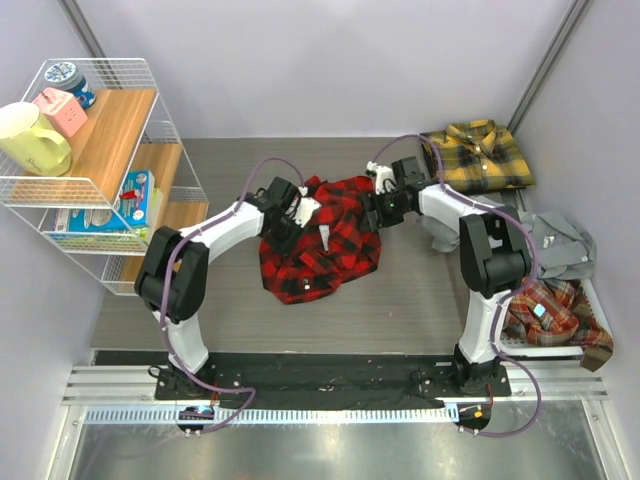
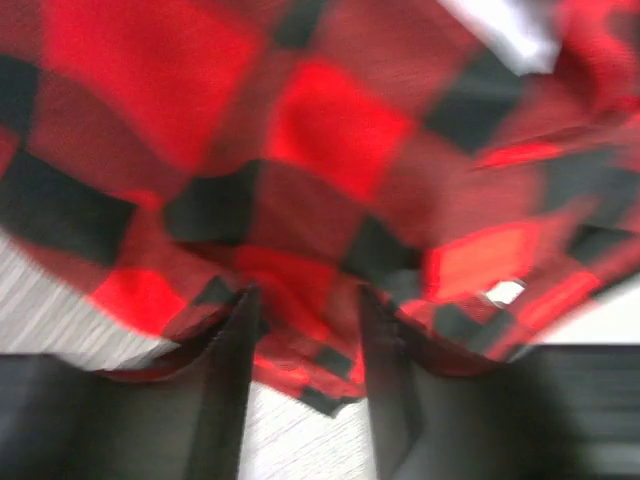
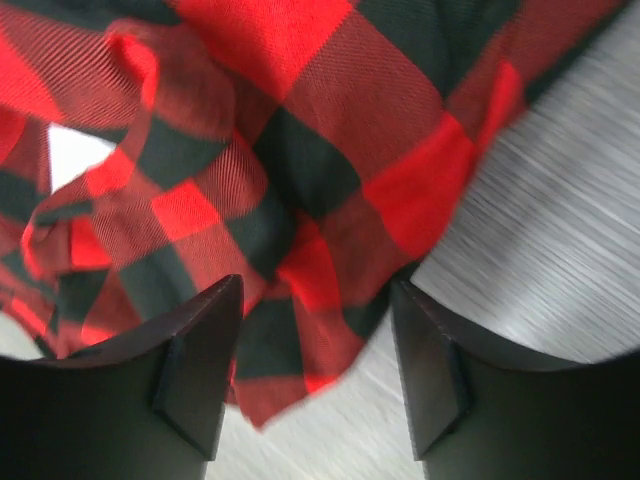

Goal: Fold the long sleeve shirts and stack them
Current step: Move the shirt to the center of the board, then flatten the shirt out

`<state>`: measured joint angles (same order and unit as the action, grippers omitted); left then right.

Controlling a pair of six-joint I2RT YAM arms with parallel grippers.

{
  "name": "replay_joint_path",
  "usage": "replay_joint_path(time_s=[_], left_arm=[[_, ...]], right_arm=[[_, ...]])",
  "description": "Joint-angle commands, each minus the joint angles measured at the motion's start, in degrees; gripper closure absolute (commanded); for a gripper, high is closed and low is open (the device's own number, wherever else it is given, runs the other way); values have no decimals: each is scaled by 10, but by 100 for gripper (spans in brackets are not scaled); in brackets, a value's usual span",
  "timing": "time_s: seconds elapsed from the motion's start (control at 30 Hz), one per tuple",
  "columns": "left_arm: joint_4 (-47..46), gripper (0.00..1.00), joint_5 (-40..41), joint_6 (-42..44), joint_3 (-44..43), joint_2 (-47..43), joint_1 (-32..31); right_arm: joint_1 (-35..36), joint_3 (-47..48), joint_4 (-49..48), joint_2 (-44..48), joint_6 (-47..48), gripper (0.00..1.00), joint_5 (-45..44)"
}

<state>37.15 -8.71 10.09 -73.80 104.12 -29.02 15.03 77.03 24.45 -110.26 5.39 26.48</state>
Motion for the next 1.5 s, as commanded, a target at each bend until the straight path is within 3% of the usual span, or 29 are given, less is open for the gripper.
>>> replay_joint_path(time_s=[0.0,0.03,0.07,0.13,0.17,0.2,0.3,0.53,0.6,0.73,0.77,0.8,0.83,0.87,0.93,0.97,1.0,1.07,1.17,1.33,1.47], left_arm=[[-13,80,101,15,-20,-24,15],[-10,89,109,8,-20,-31,22],[-5,100,113,6,-23,-49,30],[-5,100,113,-15,-27,-69,71],[-10,100,108,-23,-27,-80,89],[-14,100,112,-31,-26,-101,123],[-33,100,138,-49,-17,-132,165],[-8,100,142,-47,-16,-120,172],[5,100,87,-47,-14,-128,172],[11,100,-132,-52,5,-205,168],[7,100,-160,-54,9,-229,163],[0,100,-177,-63,18,-249,157],[-4,100,-192,-67,20,-266,148],[-2,100,-187,-70,21,-294,125],[6,100,-202,-83,25,-311,106],[17,100,-209,-84,30,-321,85],[21,100,-214,-83,37,-324,72],[25,100,-193,-79,74,-329,22],[7,100,-214,-97,137,-327,3],[-39,100,-233,-140,184,-327,4],[-40,100,-243,-143,231,-353,3]], right_arm=[[19,36,-34,-26,-21,39,-50],[19,38,-31,-32,-21,44,-69],[19,37,-20,-37,-18,58,-77],[19,32,-9,-41,-7,74,-92],[19,22,-1,-37,-3,92,-106],[18,16,4,-23,1,99,-110],[11,-15,24,21,4,99,-108],[4,-147,50,195,32,99,-147],[-6,-151,46,198,46,99,-189],[-29,-33,29,128,53,99,-215],[-29,3,28,72,48,98,-222],[-29,45,36,43,45,91,-217],[-27,148,85,13,44,82,-183],[-25,208,122,-44,38,61,-167],[-27,321,188,-62,31,40,-105],[-31,330,193,-43,27,24,-87],[-36,329,194,-23,22,20,-56],[-36,290,194,15,14,18,9],[-21,198,184,90,0,19,72],[46,53,121,121,-12,27,88],[110,15,119,97,0,33,70]])
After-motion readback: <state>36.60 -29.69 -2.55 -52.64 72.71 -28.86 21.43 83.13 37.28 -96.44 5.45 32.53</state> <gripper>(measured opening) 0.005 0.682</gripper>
